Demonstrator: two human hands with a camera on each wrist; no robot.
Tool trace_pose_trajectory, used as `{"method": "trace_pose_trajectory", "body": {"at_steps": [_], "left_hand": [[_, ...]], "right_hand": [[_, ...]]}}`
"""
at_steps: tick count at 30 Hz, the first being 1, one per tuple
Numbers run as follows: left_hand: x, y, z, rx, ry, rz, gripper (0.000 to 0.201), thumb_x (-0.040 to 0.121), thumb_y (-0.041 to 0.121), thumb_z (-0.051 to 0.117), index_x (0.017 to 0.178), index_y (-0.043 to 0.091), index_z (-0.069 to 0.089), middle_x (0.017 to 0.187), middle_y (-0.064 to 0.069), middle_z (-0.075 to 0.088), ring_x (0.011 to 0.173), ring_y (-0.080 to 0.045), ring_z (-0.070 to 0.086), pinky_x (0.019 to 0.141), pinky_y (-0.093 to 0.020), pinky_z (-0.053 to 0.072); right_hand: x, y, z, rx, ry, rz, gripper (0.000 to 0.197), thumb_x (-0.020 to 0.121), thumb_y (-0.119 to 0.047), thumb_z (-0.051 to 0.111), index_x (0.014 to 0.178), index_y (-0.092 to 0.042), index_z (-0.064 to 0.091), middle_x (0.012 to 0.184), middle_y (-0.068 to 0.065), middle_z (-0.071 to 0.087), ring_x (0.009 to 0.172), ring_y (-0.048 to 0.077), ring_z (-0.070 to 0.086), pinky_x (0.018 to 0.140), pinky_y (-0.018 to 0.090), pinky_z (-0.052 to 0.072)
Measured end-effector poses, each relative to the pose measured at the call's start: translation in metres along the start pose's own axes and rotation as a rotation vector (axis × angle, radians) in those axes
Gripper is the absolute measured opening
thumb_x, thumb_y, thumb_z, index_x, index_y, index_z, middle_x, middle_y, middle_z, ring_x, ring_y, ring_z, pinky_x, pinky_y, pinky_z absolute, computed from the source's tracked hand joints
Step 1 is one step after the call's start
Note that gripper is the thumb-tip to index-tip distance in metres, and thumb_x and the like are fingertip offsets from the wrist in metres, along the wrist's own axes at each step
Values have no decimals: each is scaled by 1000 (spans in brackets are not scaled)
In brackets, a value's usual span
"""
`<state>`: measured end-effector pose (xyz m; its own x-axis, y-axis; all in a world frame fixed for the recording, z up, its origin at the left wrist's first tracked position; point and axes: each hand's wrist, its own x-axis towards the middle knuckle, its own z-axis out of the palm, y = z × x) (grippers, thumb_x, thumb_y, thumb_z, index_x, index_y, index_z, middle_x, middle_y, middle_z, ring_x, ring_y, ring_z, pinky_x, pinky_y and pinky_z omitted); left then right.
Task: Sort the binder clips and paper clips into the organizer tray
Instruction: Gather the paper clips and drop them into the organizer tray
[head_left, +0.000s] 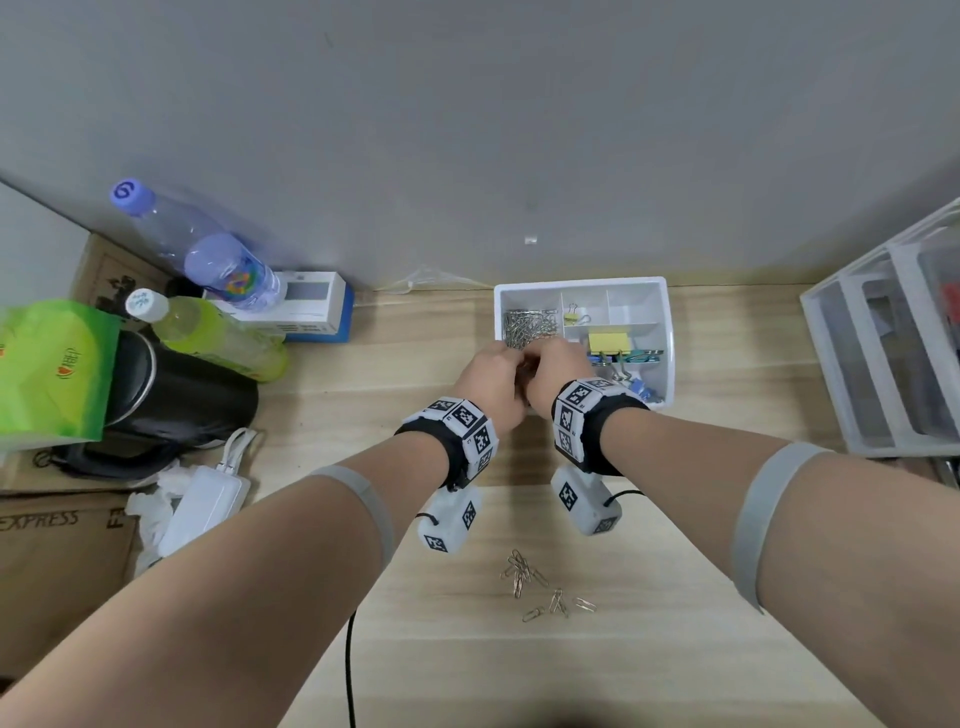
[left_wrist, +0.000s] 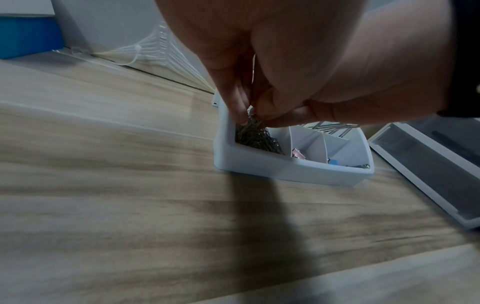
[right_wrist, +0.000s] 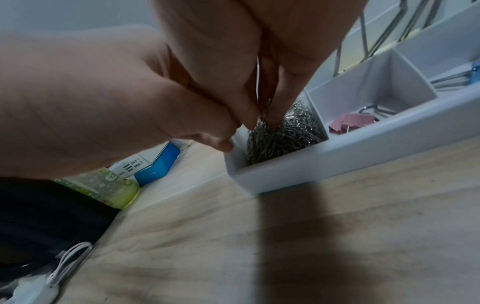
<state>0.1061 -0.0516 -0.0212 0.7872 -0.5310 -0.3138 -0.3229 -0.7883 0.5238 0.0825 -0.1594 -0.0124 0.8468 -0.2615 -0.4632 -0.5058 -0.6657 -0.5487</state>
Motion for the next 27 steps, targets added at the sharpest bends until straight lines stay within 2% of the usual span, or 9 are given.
{"method": "trace_pose_trajectory", "body": {"at_steps": [6,9,11,14,17,18,22,25,27], "left_hand": [[-14,-4,4,4,16,-8,24,79,0,55,100,1,65,102,-17,57,91,-35,58,78,-33,47],[-28,-9,8,23,-5,-13,25,78,4,56,101,4,66,104,-14,58,93,-33,59,83,-38,51],[-37,-12,9,40,-26,-35,24,79,7,56,101,6,66,104,-12,60,94,-30,60,83,-38,51],[-56,-17,12,98,-109,-96,24,82,13,58,105,10,64,103,-8,63,94,-27,61,82,-34,52],[-72,-24,17,190,-252,-97,24,80,15,59,103,14,64,103,-7,64,96,-27,62,84,-35,53],[-78,-26,19,216,-294,-95,25,79,15,59,103,14,64,105,-7,64,98,-27,62,86,-36,52],[-95,-29,30,265,-366,-87,32,79,15,65,111,14,64,116,-7,60,105,-26,60,92,-37,51],[-109,-32,45,255,-384,-86,38,80,13,67,118,14,62,121,-6,58,107,-26,59,91,-35,51],[-121,-34,59,249,-395,-62,44,79,11,68,122,13,61,122,-6,56,108,-26,58,91,-34,50]], "right_hand": [[-14,5,-3,-5,-14,-61,38,79,6,56,106,-14,73,108,9,70,99,27,65,88,36,55],[-21,12,0,9,-11,-57,43,82,5,58,117,-17,69,122,4,67,111,22,62,97,32,51],[-26,17,3,-8,4,-52,44,84,3,56,119,-21,67,122,-1,66,111,18,62,94,25,48],[-40,22,5,3,-17,-57,41,84,2,53,111,-25,68,114,-1,67,102,18,64,88,25,51],[-51,35,16,-12,-92,-36,35,78,-3,53,86,-36,65,112,5,66,101,23,64,93,36,54],[-57,40,19,-33,-134,-32,31,78,-5,53,82,-34,64,109,5,66,97,23,65,91,36,55],[-82,53,27,-189,-288,-42,23,81,-7,57,97,-18,70,99,3,70,91,24,67,87,35,56],[-96,65,39,-311,-379,-22,26,78,-5,58,99,-11,72,101,11,72,91,29,70,84,39,59],[-107,75,48,-377,-423,-23,28,75,-4,60,100,-6,72,103,17,71,81,28,70,81,41,60]]}}
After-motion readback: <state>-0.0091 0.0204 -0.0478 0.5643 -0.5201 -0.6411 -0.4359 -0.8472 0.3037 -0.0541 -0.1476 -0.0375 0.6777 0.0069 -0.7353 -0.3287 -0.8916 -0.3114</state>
